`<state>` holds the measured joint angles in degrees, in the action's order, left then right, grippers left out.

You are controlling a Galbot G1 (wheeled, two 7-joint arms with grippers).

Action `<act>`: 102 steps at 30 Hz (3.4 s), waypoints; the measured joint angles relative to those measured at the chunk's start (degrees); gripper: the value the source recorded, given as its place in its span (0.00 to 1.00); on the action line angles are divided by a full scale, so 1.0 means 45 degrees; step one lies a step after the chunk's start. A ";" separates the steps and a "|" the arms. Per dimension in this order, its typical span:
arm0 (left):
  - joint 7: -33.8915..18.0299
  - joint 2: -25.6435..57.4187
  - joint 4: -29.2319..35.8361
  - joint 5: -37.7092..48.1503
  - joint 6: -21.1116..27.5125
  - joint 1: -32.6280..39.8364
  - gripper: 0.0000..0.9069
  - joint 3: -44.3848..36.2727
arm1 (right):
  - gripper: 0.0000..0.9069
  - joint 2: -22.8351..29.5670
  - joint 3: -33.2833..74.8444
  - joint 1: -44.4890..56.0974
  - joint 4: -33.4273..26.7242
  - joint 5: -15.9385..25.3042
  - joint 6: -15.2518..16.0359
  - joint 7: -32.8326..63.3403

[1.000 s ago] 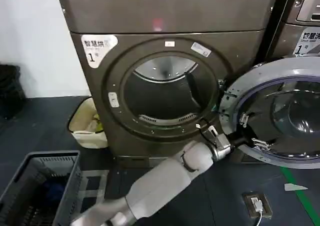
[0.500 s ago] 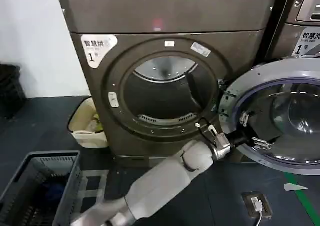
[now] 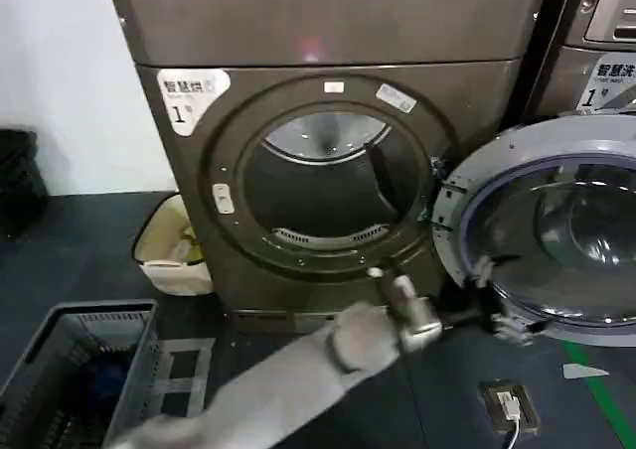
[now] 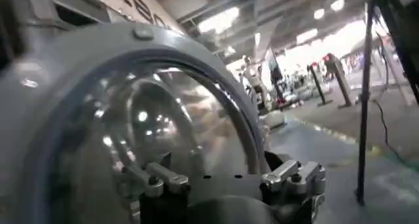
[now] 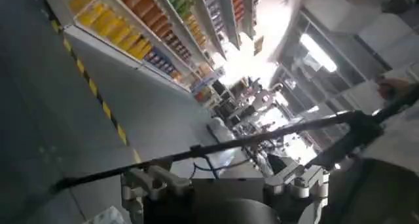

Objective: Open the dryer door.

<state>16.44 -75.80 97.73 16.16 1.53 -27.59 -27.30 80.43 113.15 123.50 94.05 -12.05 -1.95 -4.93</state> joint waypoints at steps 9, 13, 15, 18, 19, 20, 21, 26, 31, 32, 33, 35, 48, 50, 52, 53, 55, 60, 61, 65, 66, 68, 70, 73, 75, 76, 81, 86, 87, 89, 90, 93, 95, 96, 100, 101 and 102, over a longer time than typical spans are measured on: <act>0.0214 0.3818 0.2404 0.0649 -0.0153 -0.1197 1.00 0.0660 | 1.00 0.0240 0.0034 -0.0284 0.0520 0.0049 0.0358 -0.0174; 0.0214 0.5433 0.3167 0.0822 -0.0075 -0.2071 1.00 0.1429 | 1.00 0.0299 0.0035 -0.0404 0.0720 0.0037 0.0363 -0.0282; 0.0348 0.6083 0.3453 0.0915 0.0012 -0.2555 1.00 0.1948 | 1.00 0.0320 0.0034 -0.0464 0.0816 0.0008 0.0366 -0.0321; 0.0844 0.7026 0.3767 0.1327 0.0419 -0.3412 1.00 0.2993 | 1.00 0.0332 0.0050 -0.0515 0.0901 -0.0019 0.0366 -0.0388; 0.1067 0.7316 0.3815 0.1510 0.0540 -0.3711 1.00 0.3380 | 1.00 0.0327 0.0059 -0.0522 0.0912 -0.0022 0.0365 -0.0410; 0.1281 0.7639 0.3825 0.1693 0.0661 -0.4063 1.00 0.3828 | 1.00 0.0303 0.0071 -0.0532 0.0910 -0.0022 0.0365 -0.0436; 0.1430 0.7940 0.3824 0.1850 0.0782 -0.4416 1.00 0.4268 | 1.00 0.0263 0.0078 -0.0554 0.0904 -0.0023 0.0365 -0.0453; 0.1644 0.9316 0.3499 0.2012 0.1193 -0.6418 1.00 0.6666 | 1.00 0.0005 0.0049 -0.0763 0.0908 -0.0010 0.0392 -0.0513; 0.1382 1.0101 0.2840 0.2605 0.2061 -0.8152 1.00 0.8919 | 1.00 -0.0086 -0.0063 -0.0954 0.0879 0.0014 0.0413 -0.0562; 0.1214 1.0222 0.2776 0.2907 0.2322 -0.8508 1.00 0.9369 | 1.00 -0.0102 -0.0079 -0.0981 0.0854 0.0060 0.0412 -0.0563; 0.1038 1.0336 0.2732 0.3200 0.2571 -0.8901 1.00 0.9842 | 1.00 -0.0130 -0.0115 -0.1017 0.0807 0.0119 0.0409 -0.0567; 0.0611 1.0525 0.2717 0.3927 0.3137 -0.9631 1.00 1.0744 | 1.00 -0.0187 -0.0219 -0.1120 0.0713 0.0224 0.0404 -0.0587; -0.2091 1.1299 0.1656 0.8717 0.6523 -1.2966 1.00 1.5916 | 1.00 -0.0089 -0.0673 -0.1553 0.0616 0.0310 0.0345 -0.0649; -0.2507 1.1429 0.1509 0.9480 0.7029 -1.3074 1.00 1.6292 | 1.00 -0.0061 -0.0707 -0.1579 0.0622 0.0311 0.0328 -0.0652; -0.3110 1.1583 0.1326 1.0149 0.7619 -1.3066 1.00 1.6489 | 1.00 -0.0002 -0.0711 -0.1595 0.0634 0.0311 0.0310 -0.0656; -0.3396 1.1658 0.1256 1.0465 0.7930 -1.3047 1.00 1.6535 | 1.00 0.0021 -0.0715 -0.1606 0.0647 0.0312 0.0290 -0.0656; -0.4115 1.1864 0.1043 1.1258 0.8705 -1.2942 1.00 1.6659 | 1.00 0.0074 -0.0715 -0.1617 0.0620 0.0311 0.0249 -0.0657; -0.5244 1.2204 0.0818 1.2756 0.9049 -1.2989 1.00 1.6974 | 1.00 0.0120 -0.0791 -0.1635 0.0516 0.0283 0.0139 -0.0690; -0.5522 1.2302 0.0776 1.3047 0.9050 -1.3048 1.00 1.7017 | 1.00 0.0134 -0.0796 -0.1635 0.0516 0.0267 0.0139 -0.0697; -0.6954 1.2726 0.0624 1.4800 0.9050 -1.3332 1.00 1.7021 | 1.00 0.0230 -0.0820 -0.1635 0.0610 0.0154 0.0192 -0.0748; -0.7389 1.2852 0.0613 1.5381 0.9048 -1.3403 1.00 1.6990 | 1.00 0.0262 -0.0827 -0.1635 0.0649 0.0054 0.0223 -0.0763; -0.8167 1.3080 0.0586 1.6301 0.9049 -1.3524 1.00 1.6982 | 1.00 0.0310 -0.0831 -0.1630 0.0710 -0.0141 0.0283 -0.0775; -0.9029 1.3324 0.0599 1.7432 0.9045 -1.3698 1.00 1.6980 | 1.00 0.0341 -0.0830 -0.1626 0.0725 -0.0223 0.0291 -0.0777; -1.0251 1.3629 0.0612 1.8907 0.9044 -1.3952 1.00 1.6978 | 1.00 0.0344 -0.0828 -0.1625 0.0702 -0.0286 0.0290 -0.0773; -1.0984 1.3810 0.0650 1.9843 0.9042 -1.4058 1.00 1.6893 | 1.00 0.0344 -0.0832 -0.1632 0.0696 -0.0356 0.0292 -0.0741; -1.1323 1.3910 0.0677 2.0304 0.9042 -1.4092 1.00 1.6835 | 1.00 0.0347 -0.0831 -0.1633 0.0694 -0.0404 0.0295 -0.0720; -1.2971 1.4186 0.0735 2.2606 0.9035 -1.4133 1.00 1.6675 | 1.00 0.0421 -0.0830 -0.1639 0.0624 -0.0651 0.0326 -0.0616; -1.3508 1.4380 0.0601 2.3545 0.9034 -1.4177 1.00 1.6613 | 1.00 0.0463 -0.0831 -0.1687 0.0627 -0.0868 0.0428 -0.0560; -1.3552 1.4398 0.0575 2.3657 0.9033 -1.4163 1.00 1.6610 | 1.00 0.0472 -0.0832 -0.1695 0.0651 -0.0874 0.0462 -0.0561; -1.3630 1.4425 0.0580 2.3895 0.9032 -1.4154 1.00 1.6605 | 1.00 0.0507 -0.0831 -0.1714 0.0725 -0.0875 0.0581 -0.0562; -1.3671 1.4440 0.0602 2.4020 0.9032 -1.4155 1.00 1.6605 | 1.00 0.0526 -0.0830 -0.1715 0.0777 -0.0875 0.0662 -0.0556; -1.3756 1.4451 0.0616 2.4239 0.9032 -1.4160 1.00 1.6604 | 1.00 0.0533 -0.0822 -0.1760 0.0795 -0.0977 0.0670 -0.0431; -1.3780 1.4451 0.0575 2.4319 0.9032 -1.4160 1.00 1.6604 | 1.00 0.0534 -0.0782 -0.1760 0.0750 -0.0840 0.0788 -0.0267; -1.3785 1.4451 0.0560 2.4329 0.9033 -1.4162 1.00 1.6604 | 1.00 0.0534 -0.0759 -0.1758 0.0722 -0.0773 0.0851 -0.0196; -1.3803 1.4412 0.0501 2.4306 0.9034 -1.4168 1.00 1.6607 | 1.00 0.0534 -0.0575 -0.1731 0.0542 -0.0463 0.1038 0.0065; -1.3805 1.4403 0.0501 2.4304 0.9034 -1.4171 1.00 1.6605 | 1.00 0.0533 -0.0539 -0.1724 0.0510 -0.0414 0.1092 0.0131; -1.3806 1.4394 0.0503 2.4299 0.9035 -1.4185 1.00 1.6606 | 1.00 0.0528 -0.0487 -0.1711 0.0465 -0.0349 0.1176 0.0177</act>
<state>-45.69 -11.03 99.99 125.51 42.19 -91.42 47.43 82.80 110.95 115.80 96.15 -13.62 3.35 -4.13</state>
